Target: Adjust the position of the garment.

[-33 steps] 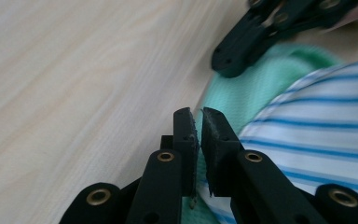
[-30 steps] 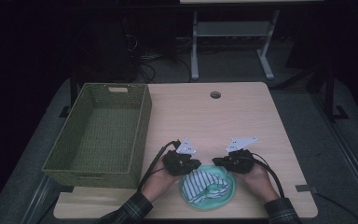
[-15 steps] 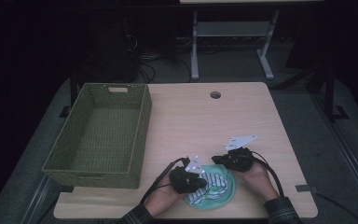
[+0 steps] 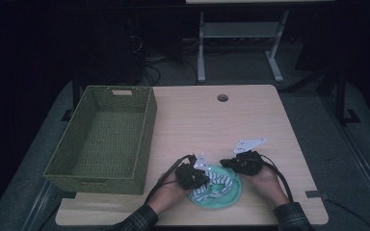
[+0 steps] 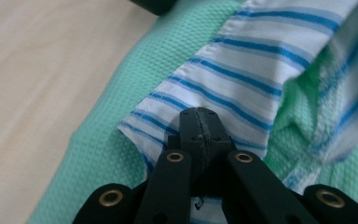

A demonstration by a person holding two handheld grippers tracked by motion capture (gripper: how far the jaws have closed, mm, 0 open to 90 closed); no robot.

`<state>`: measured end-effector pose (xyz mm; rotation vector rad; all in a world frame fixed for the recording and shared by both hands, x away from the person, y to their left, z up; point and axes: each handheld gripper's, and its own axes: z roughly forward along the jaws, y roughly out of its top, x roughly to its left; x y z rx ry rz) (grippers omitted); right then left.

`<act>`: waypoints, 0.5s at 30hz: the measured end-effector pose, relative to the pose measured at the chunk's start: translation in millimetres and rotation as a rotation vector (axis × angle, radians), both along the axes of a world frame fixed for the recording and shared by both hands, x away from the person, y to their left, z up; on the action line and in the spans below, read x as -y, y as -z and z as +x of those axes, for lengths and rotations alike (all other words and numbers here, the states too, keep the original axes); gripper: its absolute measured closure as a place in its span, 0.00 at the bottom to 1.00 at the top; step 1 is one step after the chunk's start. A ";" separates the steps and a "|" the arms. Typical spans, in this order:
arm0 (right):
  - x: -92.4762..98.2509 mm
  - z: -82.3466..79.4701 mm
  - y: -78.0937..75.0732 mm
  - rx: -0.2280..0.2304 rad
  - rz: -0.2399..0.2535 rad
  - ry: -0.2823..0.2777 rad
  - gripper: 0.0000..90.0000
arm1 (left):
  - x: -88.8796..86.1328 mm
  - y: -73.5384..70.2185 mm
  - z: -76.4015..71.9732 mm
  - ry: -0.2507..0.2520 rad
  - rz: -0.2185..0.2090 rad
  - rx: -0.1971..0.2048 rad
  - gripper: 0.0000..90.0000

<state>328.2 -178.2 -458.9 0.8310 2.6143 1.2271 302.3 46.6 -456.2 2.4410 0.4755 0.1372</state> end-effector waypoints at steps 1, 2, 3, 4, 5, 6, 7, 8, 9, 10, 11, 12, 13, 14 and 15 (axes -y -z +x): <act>0.9 1.4 0.2 0.008 -0.001 -0.002 1.00 | 0.3 -0.3 3.4 0.001 0.005 0.005 0.99; 1.6 2.1 -0.3 0.004 -0.001 0.006 1.00 | 0.7 -0.2 6.5 -0.004 0.007 0.007 0.99; 2.4 3.3 -0.1 0.008 0.001 0.010 1.00 | 1.1 -0.2 10.0 -0.007 0.007 0.005 0.99; 3.7 5.1 0.1 0.015 0.006 0.014 1.00 | 1.3 -0.1 12.5 -0.005 0.006 0.006 0.99; 4.5 6.0 0.1 0.009 0.009 0.021 1.00 | 1.6 -0.2 16.7 -0.008 0.009 0.010 0.99; 5.7 8.0 0.8 0.010 0.020 0.029 1.00 | 1.8 -0.2 19.1 -0.014 0.008 0.011 0.99; 6.3 9.0 1.0 0.009 0.022 0.036 1.00 | 1.9 -0.2 22.8 -0.017 0.010 0.014 0.99; 6.7 10.3 1.3 0.010 0.021 0.044 1.00 | 2.1 -0.1 26.0 -0.019 0.008 0.015 0.99; 7.1 11.7 1.6 0.009 0.024 0.053 1.00 | 2.3 -0.2 29.1 -0.020 0.010 0.015 0.99; 7.7 13.4 2.2 0.012 0.027 0.059 1.00 | 2.4 -0.3 31.5 -0.022 0.009 0.017 0.99; 8.6 15.2 2.8 0.022 0.029 0.064 1.00 | 2.5 -0.7 33.7 -0.022 0.004 0.016 0.99; 9.4 16.1 2.6 0.024 0.031 0.077 1.00 | 2.2 -1.1 34.5 -0.021 -0.001 0.017 0.99; 10.2 16.9 2.5 0.032 0.032 0.084 1.00 | 1.7 -1.9 34.8 -0.019 -0.007 0.017 0.99; 11.4 17.9 2.2 0.040 0.036 0.091 1.00 | 1.2 -2.9 34.2 -0.019 -0.010 0.017 0.99; 12.2 18.4 1.7 0.039 0.041 0.101 1.00 | 0.4 -5.4 32.2 -0.017 -0.014 0.021 0.99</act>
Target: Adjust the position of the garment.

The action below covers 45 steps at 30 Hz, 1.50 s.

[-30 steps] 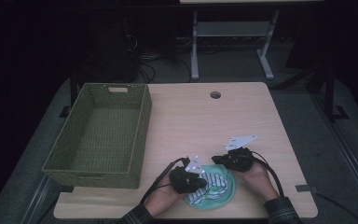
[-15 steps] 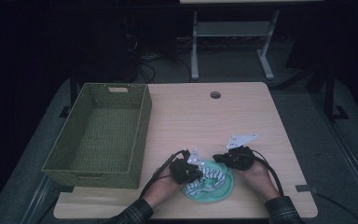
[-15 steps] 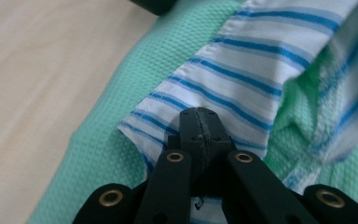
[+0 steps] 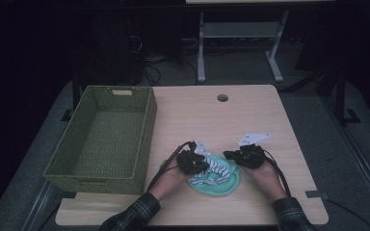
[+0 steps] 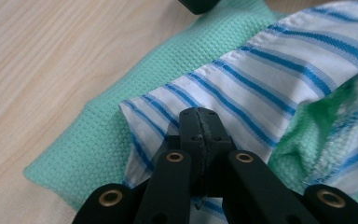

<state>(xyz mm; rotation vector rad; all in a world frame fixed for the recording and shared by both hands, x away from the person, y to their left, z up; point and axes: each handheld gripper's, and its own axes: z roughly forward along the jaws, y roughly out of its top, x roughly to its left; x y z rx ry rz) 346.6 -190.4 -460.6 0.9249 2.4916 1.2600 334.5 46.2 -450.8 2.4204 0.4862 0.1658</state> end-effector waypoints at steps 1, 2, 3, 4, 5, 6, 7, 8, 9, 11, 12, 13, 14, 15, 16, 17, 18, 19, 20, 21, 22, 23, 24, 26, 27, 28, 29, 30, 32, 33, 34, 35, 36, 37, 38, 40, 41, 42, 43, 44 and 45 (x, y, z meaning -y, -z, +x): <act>0.9 0.8 -0.2 0.000 0.002 0.009 1.00 | -0.7 -1.8 -1.6 0.002 -0.006 0.003 0.99; 1.5 1.6 0.3 0.002 0.002 0.013 1.00 | -1.9 -4.8 -4.2 0.009 -0.015 0.003 0.99; 2.2 2.3 0.9 0.000 -0.003 0.018 1.00 | -2.8 -7.6 -8.4 0.003 -0.036 0.004 0.98; 2.3 2.4 1.4 -0.010 -0.007 0.028 1.00 | -4.4 -10.8 -12.4 0.008 -0.051 0.006 0.98; 2.7 3.3 2.6 -0.008 -0.012 0.027 1.00 | -6.0 -13.8 -17.3 0.013 -0.068 0.005 0.98; 2.8 3.6 3.3 -0.012 -0.017 0.029 1.00 | -8.2 -16.8 -22.1 0.028 -0.070 0.005 0.98; 2.7 4.1 4.2 -0.014 -0.020 0.029 1.00 | -9.4 -18.5 -28.0 0.031 -0.084 0.003 0.98; 2.7 4.8 5.2 -0.012 -0.024 0.026 1.00 | -11.1 -20.0 -32.8 0.045 -0.082 0.002 0.98; 2.4 5.0 6.1 -0.017 -0.027 0.025 1.00 | -12.4 -20.3 -38.0 0.050 -0.095 -0.006 0.98; 1.4 5.2 7.8 -0.030 -0.037 0.029 1.00 | -15.2 -19.7 -47.2 0.069 -0.097 -0.019 0.98; 1.0 5.2 8.4 -0.037 -0.041 0.031 1.00 | -15.7 -18.4 -52.0 0.071 -0.104 -0.030 0.98; 1.1 5.9 9.6 -0.036 -0.045 0.028 1.00 | -16.4 -16.8 -55.8 0.082 -0.101 -0.036 0.98; 0.9 6.1 10.3 -0.037 -0.050 0.030 1.00 | -16.4 -14.9 -59.2 0.088 -0.099 -0.049 0.98; 1.0 6.5 11.1 -0.040 -0.055 0.029 1.00 | -16.1 -12.6 -62.2 0.093 -0.101 -0.062 0.98; 1.2 6.6 11.7 -0.046 -0.059 0.033 1.00 | -15.6 -9.9 -64.2 0.101 -0.098 -0.072 0.98; 2.3 7.8 13.0 -0.036 -0.065 0.030 1.00 | -14.4 -7.1 -65.7 0.103 -0.092 -0.084 0.98; 2.6 7.3 13.0 -0.052 -0.063 0.036 1.00 | -13.2 -4.7 -66.0 0.108 -0.080 -0.092 0.98; 3.3 7.6 13.5 -0.052 -0.064 0.035 1.00 | -12.0 -2.1 -66.0 0.110 -0.080 -0.093 0.98; 3.8 7.7 13.7 -0.055 -0.068 0.036 1.00 | -10.5 0.2 -66.0 0.106 -0.076 -0.103 0.98; 4.7 7.8 14.3 -0.056 -0.074 0.032 1.00 | -9.6 1.3 -65.9 0.107 -0.070 -0.104 0.98; 4.9 7.5 14.6 -0.058 -0.075 0.032 1.00 | -8.9 2.7 -65.5 0.112 -0.062 -0.101 0.98; 5.1 7.2 14.4 -0.063 -0.071 0.033 1.00 | -8.1 3.7 -66.0 0.108 -0.056 -0.100 0.98; 5.5 7.0 14.4 -0.064 -0.070 0.032 1.00 | -8.0 4.3 -65.7 0.115 -0.038 -0.093 0.98; 6.4 6.2 14.1 -0.074 -0.069 0.028 1.00 | -7.9 5.9 -65.5 0.109 -0.028 -0.083 0.98; 6.8 5.8 13.9 -0.074 -0.070 0.022 1.00 | -8.6 6.1 -64.6 0.111 -0.020 -0.083 0.98; 7.5 5.6 14.3 -0.069 -0.073 0.010 1.00 | -9.5 6.3 -63.6 0.113 -0.015 -0.076 0.97; 7.5 3.9 13.5 -0.081 -0.072 0.010 1.00 | -10.7 6.5 -62.6 0.101 -0.016 -0.073 0.97; 8.4 2.6 13.1 -0.081 -0.077 0.004 1.00 | -11.7 6.6 -61.6 0.096 -0.019 -0.071 0.97; 9.7 0.2 12.8 -0.085 -0.077 -0.001 1.00 | -15.6 5.9 -58.2 0.089 -0.005 -0.062 0.97; 10.7 -1.9 12.2 -0.091 -0.080 -0.004 1.00 | -17.3 5.1 -56.8 0.091 0.011 -0.058 0.97; 11.4 -3.1 11.9 -0.095 -0.082 -0.007 1.00 | -18.4 5.3 -55.8 0.079 0.007 -0.052 0.97; 12.6 -4.2 12.0 -0.090 -0.085 -0.015 1.00 | -20.1 4.8 -54.1 0.077 0.016 -0.048 0.97; 13.1 -5.8 11.6 -0.096 -0.086 -0.015 1.00 | -20.8 5.4 -53.2 0.061 0.008 -0.045 0.97; 13.8 -7.1 11.4 -0.094 -0.089 -0.020 1.00 | -22.3 5.0 -51.3 0.059 0.014 -0.041 0.97; 14.4 -8.6 11.2 -0.096 -0.091 -0.023 1.00 | -23.8 4.8 -49.2 0.057 0.022 -0.036 0.97; 14.9 -11.4 10.8 -0.100 -0.094 -0.025 1.00 | -26.1 4.5 -46.3 0.045 0.026 -0.029 0.97; 14.7 -13.3 10.4 -0.106 -0.094 -0.023 1.00 | -27.1 4.4 -45.3 0.036 0.027 -0.028 0.97; 15.4 -14.5 10.5 -0.101 -0.096 -0.032 1.00 | -28.3 4.2 -43.9 0.031 0.030 -0.022 0.97; 15.7 -16.7 10.3 -0.103 -0.096 -0.031 1.00 | -29.4 4.3 -42.6 0.025 0.032 -0.020 0.97; 16.8 -18.6 10.8 -0.092 -0.098 -0.038 1.00 | -30.4 4.2 -41.1 0.020 0.033 -0.023 0.97; 17.9 -21.0 11.0 -0.098 -0.092 -0.037 1.00 | -31.2 4.4 -39.6 0.015 0.031 -0.017 0.97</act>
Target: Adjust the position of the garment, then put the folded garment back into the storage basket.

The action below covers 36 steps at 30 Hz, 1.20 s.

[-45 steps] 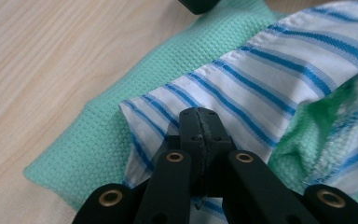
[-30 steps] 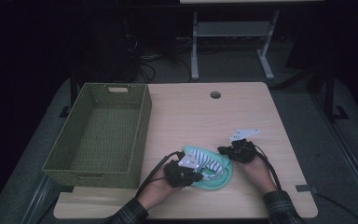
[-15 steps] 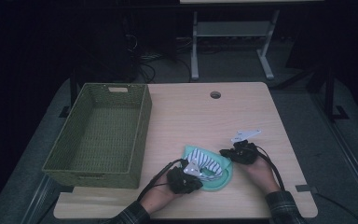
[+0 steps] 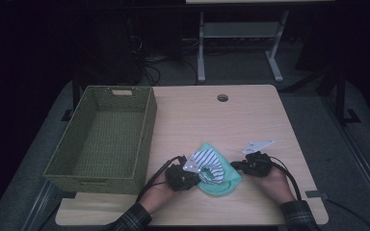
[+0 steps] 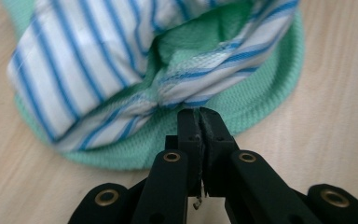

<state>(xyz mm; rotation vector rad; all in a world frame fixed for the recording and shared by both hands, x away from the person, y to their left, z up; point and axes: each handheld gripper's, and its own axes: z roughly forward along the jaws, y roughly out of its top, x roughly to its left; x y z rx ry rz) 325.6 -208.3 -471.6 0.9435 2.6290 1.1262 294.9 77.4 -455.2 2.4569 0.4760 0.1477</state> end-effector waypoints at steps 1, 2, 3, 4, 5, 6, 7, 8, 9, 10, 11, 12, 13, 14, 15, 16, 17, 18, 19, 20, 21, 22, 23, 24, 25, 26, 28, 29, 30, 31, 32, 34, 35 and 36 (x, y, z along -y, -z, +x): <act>0.9 -2.7 -0.1 -0.006 0.005 0.001 1.00 | -1.0 -0.3 1.7 -0.001 0.005 0.004 0.97; 1.9 -5.0 -0.1 -0.005 0.002 -0.001 1.00 | -1.4 -0.2 2.4 -0.012 0.000 0.002 0.97; 2.7 -7.0 -0.6 -0.010 0.000 -0.002 1.00 | -2.2 -0.3 3.7 -0.014 0.003 0.010 0.97; 3.4 -8.8 -0.4 -0.007 0.002 -0.006 1.00 | -2.5 -0.2 4.4 -0.022 0.000 0.009 0.96; 4.4 -11.0 -0.3 -0.006 0.001 -0.005 1.00 | -3.0 -0.6 5.9 -0.019 0.007 0.012 0.97; 4.9 -13.0 0.1 -0.007 0.008 -0.004 1.00 | -2.9 -0.6 6.6 -0.024 0.005 0.012 0.97; 5.9 -13.8 0.3 -0.004 0.009 -0.012 1.00 | -2.9 -0.8 7.5 -0.027 0.006 0.016 0.97; 5.8 -16.1 0.0 -0.008 0.008 -0.006 1.00 | -2.6 -0.9 8.5 -0.031 0.004 0.015 0.96; 6.5 -17.2 0.1 -0.005 0.006 -0.013 1.00 | -2.5 -1.4 9.7 -0.031 0.009 0.021 0.97; 6.4 -18.5 -0.1 -0.012 0.007 -0.012 1.00 | -2.2 -1.2 10.8 -0.037 0.003 0.020 0.97; 6.0 -20.2 -0.4 -0.013 0.007 -0.014 1.00 | -2.0 -1.3 12.1 -0.039 0.006 0.027 0.97; 5.5 -21.5 -0.7 -0.014 0.008 -0.016 1.00 | -1.7 -1.2 13.1 -0.043 0.007 0.025 0.97; 5.0 -22.5 -1.1 -0.014 0.007 -0.023 1.00 | -1.6 -1.1 14.4 -0.046 0.007 0.030 0.97; 4.2 -23.3 -1.4 -0.010 0.007 -0.029 1.00 | -1.3 -0.7 15.7 -0.055 0.001 0.032 0.97; 3.1 -24.3 -2.3 -0.007 0.012 -0.033 1.00 | -1.4 -0.8 16.6 -0.054 0.004 0.030 0.97; 2.5 -25.0 -2.9 -0.010 0.016 -0.035 1.00 | -1.0 -0.7 17.4 -0.060 0.006 0.037 0.97; 1.8 -25.6 -3.3 -0.006 0.021 -0.039 1.00 | -0.7 -0.5 18.4 -0.065 0.006 0.035 0.97; 1.1 -26.7 -3.9 -0.008 0.022 -0.043 1.00 | -0.3 -0.5 19.8 -0.069 0.008 0.038 0.97; 0.4 -27.3 -4.0 -0.005 0.024 -0.051 1.00 | 0.3 -0.2 21.3 -0.074 0.009 0.040 0.97; -0.3 -28.5 -4.2 -0.009 0.027 -0.052 1.00 | 1.0 0.1 23.1 -0.078 0.007 0.043 0.97; -1.1 -30.0 -4.1 -0.016 0.029 -0.054 1.00 | 2.3 0.6 24.8 -0.085 0.006 0.042 0.97; -1.5 -31.4 -3.9 -0.015 0.024 -0.062 1.00 | 3.3 1.0 26.4 -0.087 0.009 0.045 0.97; -2.3 -33.5 -4.2 -0.020 0.026 -0.064 1.00 | 3.9 1.0 28.2 -0.088 0.014 0.045 0.97; -2.6 -34.8 -4.0 -0.013 0.027 -0.070 1.00 | 4.9 1.7 29.5 -0.096 0.004 0.043 0.97; -2.8 -36.5 -4.3 -0.015 0.028 -0.074 1.00 | 5.1 1.7 30.9 -0.098 0.004 0.041 0.97; -3.2 -38.2 -4.5 -0.014 0.032 -0.070 1.00 | 5.1 1.5 31.8 -0.099 0.003 0.039 0.97; -2.5 -38.8 -4.0 -0.005 0.027 -0.075 1.00 | 4.4 0.6 31.9 -0.099 0.000 0.037 0.97; -1.9 -38.8 -4.1 -0.001 0.028 -0.072 1.00 | 3.4 -0.4 31.6 -0.096 -0.001 0.036 0.97; -0.9 -38.7 -4.5 -0.001 0.032 -0.064 0.99 | 2.5 -1.6 31.3 -0.097 -0.011 0.036 0.97; 0.1 -38.2 -5.1 -0.003 0.037 -0.056 0.98 | 1.2 -3.5 30.7 -0.096 -0.013 0.032 0.97; 1.7 -38.0 -5.4 0.002 0.039 -0.054 0.97 | 0.2 -5.3 30.4 -0.092 -0.020 0.034 0.96; 4.8 -38.0 -6.6 0.006 0.042 -0.040 0.93 | -1.6 -8.6 29.5 -0.090 -0.031 0.029 0.94; 6.5 -38.2 -7.4 0.005 0.046 -0.026 0.90 | -2.5 -10.0 29.2 -0.086 -0.033 0.028 0.93; 9.2 -37.9 -7.6 0.013 0.051 -0.016 0.86 | -3.0 -11.1 28.8 -0.086 -0.037 0.023 0.91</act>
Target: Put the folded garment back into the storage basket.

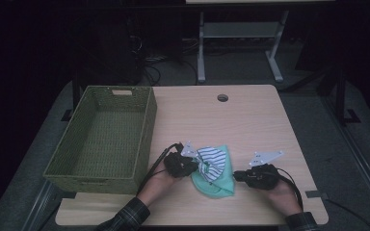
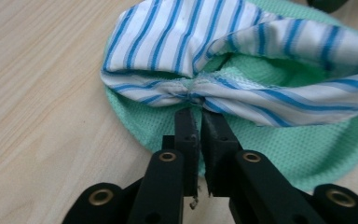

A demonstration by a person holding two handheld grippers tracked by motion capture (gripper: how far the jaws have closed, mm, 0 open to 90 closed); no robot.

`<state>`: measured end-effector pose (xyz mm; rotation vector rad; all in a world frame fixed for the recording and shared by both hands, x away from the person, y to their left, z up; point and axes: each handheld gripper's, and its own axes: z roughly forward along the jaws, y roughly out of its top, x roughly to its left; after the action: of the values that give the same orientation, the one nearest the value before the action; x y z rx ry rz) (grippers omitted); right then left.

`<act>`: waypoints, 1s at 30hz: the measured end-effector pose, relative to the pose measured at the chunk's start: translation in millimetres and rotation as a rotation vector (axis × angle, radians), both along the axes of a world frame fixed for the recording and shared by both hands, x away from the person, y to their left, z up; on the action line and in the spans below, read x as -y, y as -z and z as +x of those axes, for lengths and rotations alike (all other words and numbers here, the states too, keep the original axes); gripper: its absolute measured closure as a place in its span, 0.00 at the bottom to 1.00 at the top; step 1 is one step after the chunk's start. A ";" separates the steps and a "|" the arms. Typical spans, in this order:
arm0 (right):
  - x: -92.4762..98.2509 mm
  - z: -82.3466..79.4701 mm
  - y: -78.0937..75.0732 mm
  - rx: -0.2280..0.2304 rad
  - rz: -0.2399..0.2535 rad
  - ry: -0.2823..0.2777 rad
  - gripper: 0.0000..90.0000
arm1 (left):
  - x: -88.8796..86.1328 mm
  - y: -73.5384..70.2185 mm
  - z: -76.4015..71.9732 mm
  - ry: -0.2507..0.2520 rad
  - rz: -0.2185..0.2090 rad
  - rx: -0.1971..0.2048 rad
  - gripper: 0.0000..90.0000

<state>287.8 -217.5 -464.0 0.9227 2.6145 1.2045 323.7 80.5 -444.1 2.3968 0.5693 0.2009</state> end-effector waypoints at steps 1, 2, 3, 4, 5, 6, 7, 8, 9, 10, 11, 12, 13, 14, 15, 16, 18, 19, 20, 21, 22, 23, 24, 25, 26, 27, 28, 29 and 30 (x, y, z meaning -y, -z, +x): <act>2.9 -0.2 -0.3 -0.005 0.004 0.013 0.83 | -0.7 -1.5 0.0 0.002 -0.001 -0.001 0.89; 6.4 0.0 0.0 -0.001 0.003 0.019 0.77 | -1.7 -3.7 0.4 0.001 -0.003 0.000 0.88; 9.5 -0.6 -0.3 0.000 0.002 0.039 0.71 | -2.4 -6.0 0.4 -0.003 -0.012 -0.002 0.88; 13.4 -0.7 0.0 0.017 -0.002 0.054 0.67 | -2.8 -8.9 0.8 0.000 -0.014 0.000 0.87; 17.6 -1.7 0.0 0.026 0.002 0.072 0.63 | -2.9 -12.2 0.9 0.003 -0.012 -0.001 0.86; 22.0 -2.8 0.5 0.041 0.008 0.090 0.58 | -3.0 -15.1 1.2 0.005 -0.014 0.000 0.84; 26.2 -2.7 1.6 0.049 0.012 0.108 0.53 | -3.0 -17.8 1.7 0.009 -0.018 -0.004 0.83; 30.4 -2.4 2.8 0.047 0.012 0.123 0.48 | -2.9 -20.2 2.2 0.011 -0.023 -0.001 0.81; 33.8 -2.2 4.2 0.048 0.013 0.143 0.44 | -2.7 -22.3 3.0 0.012 -0.022 -0.002 0.79; 37.4 -1.7 5.6 0.044 0.009 0.158 0.40 | -2.7 -24.4 4.1 0.016 -0.017 -0.003 0.77; 40.6 -1.0 6.8 0.044 0.005 0.176 0.35 | -2.9 -26.9 5.0 0.015 -0.013 -0.001 0.75; 43.4 -0.1 7.4 0.041 -0.005 0.189 0.29 | -3.5 -29.5 6.2 0.017 -0.014 -0.002 0.73; 45.3 1.1 8.4 0.032 -0.010 0.200 0.26 | -3.7 -31.6 6.9 0.016 -0.023 -0.007 0.71; 46.0 2.3 9.7 0.021 -0.015 0.213 0.22 | -3.6 -33.5 8.5 0.027 -0.021 -0.011 0.69; 46.4 3.5 11.5 0.020 -0.031 0.220 0.19 | -3.0 -35.4 10.1 0.039 -0.013 -0.016 0.66; 45.7 4.0 13.0 0.012 -0.042 0.228 0.17 | -2.0 -37.0 11.5 0.045 -0.014 -0.014 0.63; 45.4 4.5 14.8 0.023 -0.050 0.235 0.15 | 0.8 -39.3 14.3 0.063 -0.023 -0.019 0.58; 45.7 4.9 15.2 0.027 -0.049 0.234 0.15 | 2.9 -40.0 15.4 0.074 -0.019 -0.019 0.55; 45.8 4.8 15.4 0.028 -0.050 0.237 0.15 | 5.3 -40.4 16.4 0.084 -0.012 -0.019 0.54; 45.3 4.5 16.0 0.039 -0.059 0.248 0.15 | 7.9 -40.3 17.9 0.099 -0.006 -0.024 0.52; 44.4 3.9 16.7 0.050 -0.068 0.248 0.14 | 10.6 -39.4 19.2 0.106 -0.007 -0.024 0.51; 43.5 3.3 17.3 0.064 -0.089 0.246 0.12 | 12.8 -38.2 21.1 0.118 -0.004 -0.025 0.50; 42.6 2.8 17.5 0.064 -0.090 0.245 0.12 | 15.0 -36.4 22.6 0.125 0.000 -0.033 0.49; 42.5 2.9 17.7 0.063 -0.089 0.246 0.12 | 16.4 -34.5 24.2 0.135 0.009 -0.040 0.48; 42.8 2.8 17.9 0.065 -0.086 0.246 0.12 | 17.4 -32.4 25.4 0.139 0.018 -0.043 0.48; 43.1 2.7 18.0 0.066 -0.086 0.245 0.12 | 18.0 -30.1 26.6 0.145 0.025 -0.048 0.47; 43.2 2.7 18.0 0.066 -0.086 0.245 0.12 | 18.6 -27.7 27.4 0.153 0.034 -0.052 0.45; 43.4 2.6 18.0 0.065 -0.087 0.244 0.12 | 19.8 -24.6 27.2 0.156 0.030 -0.059 0.44; 43.4 2.5 18.0 0.066 -0.086 0.244 0.12 | 21.1 -21.5 26.4 0.157 0.032 -0.065 0.42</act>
<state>290.3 -261.0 -482.0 1.1258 2.3973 1.0345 350.1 59.3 -422.5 2.4731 0.4071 0.0640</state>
